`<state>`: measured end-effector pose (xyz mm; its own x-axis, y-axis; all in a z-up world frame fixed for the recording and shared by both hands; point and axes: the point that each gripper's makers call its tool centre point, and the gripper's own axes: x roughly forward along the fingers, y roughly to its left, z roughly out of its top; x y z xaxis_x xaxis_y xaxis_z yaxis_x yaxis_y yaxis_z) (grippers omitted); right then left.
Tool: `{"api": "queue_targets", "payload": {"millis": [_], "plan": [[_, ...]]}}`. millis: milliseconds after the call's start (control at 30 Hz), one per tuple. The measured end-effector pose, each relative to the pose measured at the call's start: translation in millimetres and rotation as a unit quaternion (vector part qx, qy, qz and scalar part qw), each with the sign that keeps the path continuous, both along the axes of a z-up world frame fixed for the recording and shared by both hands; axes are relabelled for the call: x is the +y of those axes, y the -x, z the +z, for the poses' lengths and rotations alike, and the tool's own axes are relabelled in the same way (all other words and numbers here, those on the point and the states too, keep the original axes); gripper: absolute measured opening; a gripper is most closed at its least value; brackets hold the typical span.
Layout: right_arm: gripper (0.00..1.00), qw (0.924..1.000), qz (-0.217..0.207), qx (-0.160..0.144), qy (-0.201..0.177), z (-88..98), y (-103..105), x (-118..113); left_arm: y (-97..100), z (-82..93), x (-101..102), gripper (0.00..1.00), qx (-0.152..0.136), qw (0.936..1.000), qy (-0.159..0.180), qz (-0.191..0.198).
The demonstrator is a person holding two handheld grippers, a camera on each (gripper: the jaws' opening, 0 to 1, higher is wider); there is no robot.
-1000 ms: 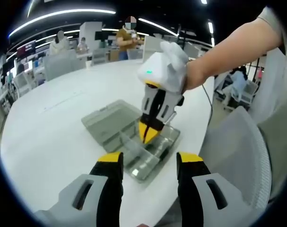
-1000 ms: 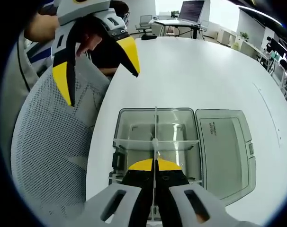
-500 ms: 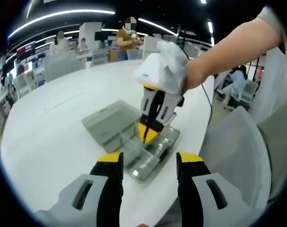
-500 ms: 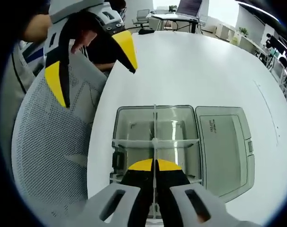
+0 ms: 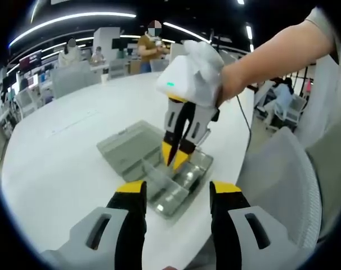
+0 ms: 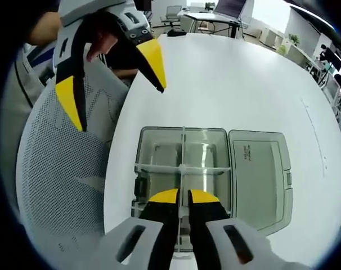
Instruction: Insert the divider into the dual guide fixture by aligning both edges with the guide slots and pushing it downward to the bottom, including one-sided entry, uneven engagement, binding, and posture correction.
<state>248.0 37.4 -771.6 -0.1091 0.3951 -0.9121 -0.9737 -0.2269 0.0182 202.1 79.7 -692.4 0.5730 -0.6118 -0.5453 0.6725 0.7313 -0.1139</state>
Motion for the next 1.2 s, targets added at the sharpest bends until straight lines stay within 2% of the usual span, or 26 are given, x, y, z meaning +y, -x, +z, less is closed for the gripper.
{"api": "queue_targets", "payload": {"millis": [100, 667, 933, 1067, 1200], "plan": [[0.00, 0.9999, 0.009, -0.002, 0.004, -0.8, 3.0, 0.5, 0.2, 0.8, 0.1, 0.43, -0.001, 1.0000, 0.000, 0.000], [0.00, 0.9988, 0.002, -0.006, 0.048, -4.0, 3.1, 0.1, 2.0, 0.8, 4.4, 0.43, -0.002, 1.0000, -0.002, 0.004], [0.00, 0.9990, 0.001, -0.008, 0.045, -4.5, 2.8, -0.2, 3.4, 2.1, 5.3, 0.42, -0.004, 1.0000, -0.003, 0.005], [0.00, 0.9986, -0.033, 0.008, 0.041, -4.1, 2.0, -1.5, 5.0, 3.3, 5.3, 0.42, -0.004, 1.0000, -0.004, 0.004], [0.01, 0.9992, -0.034, 0.015, 0.016, 3.0, 2.9, 0.8, 7.4, 2.8, 7.8, 0.43, -0.002, 1.0000, -0.006, 0.005]]}}
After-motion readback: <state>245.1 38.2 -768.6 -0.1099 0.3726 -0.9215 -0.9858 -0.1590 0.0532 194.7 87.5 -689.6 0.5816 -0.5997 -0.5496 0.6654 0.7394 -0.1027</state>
